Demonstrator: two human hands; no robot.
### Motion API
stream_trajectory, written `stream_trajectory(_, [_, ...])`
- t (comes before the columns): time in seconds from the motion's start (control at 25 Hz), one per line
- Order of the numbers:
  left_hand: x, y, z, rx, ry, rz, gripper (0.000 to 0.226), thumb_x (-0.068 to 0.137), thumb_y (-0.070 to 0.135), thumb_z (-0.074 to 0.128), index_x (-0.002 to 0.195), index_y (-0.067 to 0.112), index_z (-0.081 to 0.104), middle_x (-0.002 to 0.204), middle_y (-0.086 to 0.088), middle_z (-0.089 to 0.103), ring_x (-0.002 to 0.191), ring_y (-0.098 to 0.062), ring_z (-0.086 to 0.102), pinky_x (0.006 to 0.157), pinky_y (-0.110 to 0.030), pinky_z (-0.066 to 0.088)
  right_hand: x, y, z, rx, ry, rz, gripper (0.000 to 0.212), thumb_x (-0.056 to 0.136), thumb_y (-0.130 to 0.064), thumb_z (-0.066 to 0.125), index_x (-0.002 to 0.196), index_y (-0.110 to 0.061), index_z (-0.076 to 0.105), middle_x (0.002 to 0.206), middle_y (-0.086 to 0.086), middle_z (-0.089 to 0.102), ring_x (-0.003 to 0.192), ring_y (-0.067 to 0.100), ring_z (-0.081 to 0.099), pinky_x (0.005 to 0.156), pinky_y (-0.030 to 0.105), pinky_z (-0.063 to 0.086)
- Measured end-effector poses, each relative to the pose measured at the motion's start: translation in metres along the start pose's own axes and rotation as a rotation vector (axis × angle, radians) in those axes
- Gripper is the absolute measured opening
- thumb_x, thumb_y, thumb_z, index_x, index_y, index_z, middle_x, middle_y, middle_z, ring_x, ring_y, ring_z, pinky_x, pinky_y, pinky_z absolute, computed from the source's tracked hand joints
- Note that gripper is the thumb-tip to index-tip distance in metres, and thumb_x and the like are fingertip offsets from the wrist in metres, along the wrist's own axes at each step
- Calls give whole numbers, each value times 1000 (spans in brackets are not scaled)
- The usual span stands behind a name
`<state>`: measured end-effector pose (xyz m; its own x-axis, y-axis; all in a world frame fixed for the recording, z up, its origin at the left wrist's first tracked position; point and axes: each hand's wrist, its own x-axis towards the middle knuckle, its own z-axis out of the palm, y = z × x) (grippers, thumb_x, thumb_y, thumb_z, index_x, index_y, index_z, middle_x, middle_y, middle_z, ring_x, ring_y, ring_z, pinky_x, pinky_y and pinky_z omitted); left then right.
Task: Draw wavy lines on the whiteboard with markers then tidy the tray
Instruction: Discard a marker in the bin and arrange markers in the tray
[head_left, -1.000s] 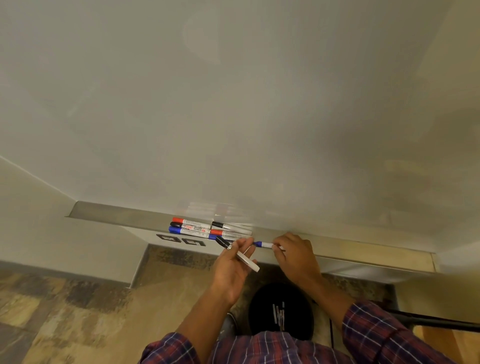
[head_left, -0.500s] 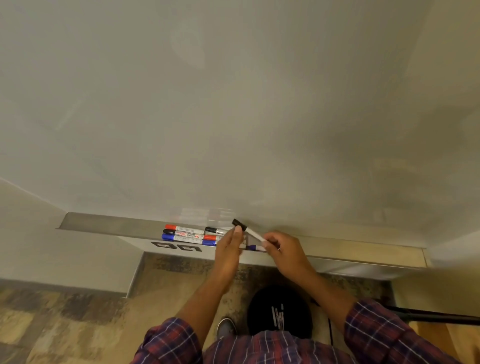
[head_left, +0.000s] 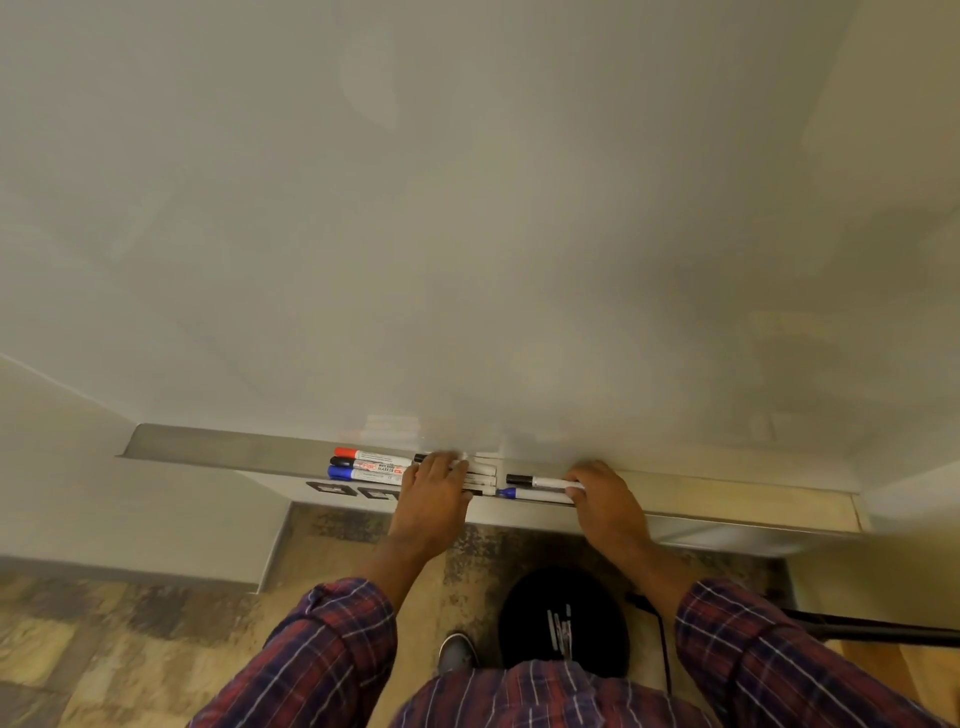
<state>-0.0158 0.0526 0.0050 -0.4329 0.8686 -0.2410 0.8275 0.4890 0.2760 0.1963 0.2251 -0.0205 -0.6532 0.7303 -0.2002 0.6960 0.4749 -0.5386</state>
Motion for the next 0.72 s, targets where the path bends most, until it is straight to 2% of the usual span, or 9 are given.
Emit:
stream_trajectory(0.16, [-1, 0, 5, 32, -40, 17, 59, 108, 42, 51, 162, 23, 34, 171, -4, 28, 161, -25, 20, 132, -54, 17, 4, -7, 1, -121, -23, -1, 17, 103, -25, 55, 113, -25, 69, 118, -3, 58, 106, 18, 58, 89, 38, 56])
stream_trajectory(0.32, [-2, -1, 5, 40, -36, 12, 60, 109, 43, 50, 163, 24, 33, 172, -3, 28, 162, -25, 19, 132, -54, 16, 4, -8, 4, -198, -37, -8, 21, 104, -28, 52, 118, -28, 68, 121, -3, 57, 107, 16, 57, 88, 35, 57])
stream_trajectory(0.6, [-3, -6, 6, 39, -35, 29, 59, 109, 42, 50, 162, 23, 33, 173, -4, 27, 162, -25, 18, 132, -54, 15, -1, -12, 4, -265, -50, 6, 26, 104, -26, 50, 124, -31, 66, 123, -4, 54, 112, 17, 53, 89, 38, 57])
stream_trajectory(0.72, [-3, -8, 7, 45, -49, 40, 60, 110, 42, 48, 163, 24, 30, 174, -4, 24, 163, -26, 15, 132, -53, 12, -7, -18, 4, -340, -85, -50, 32, 105, -28, 51, 135, -31, 61, 131, -1, 53, 118, 20, 53, 91, 41, 55])
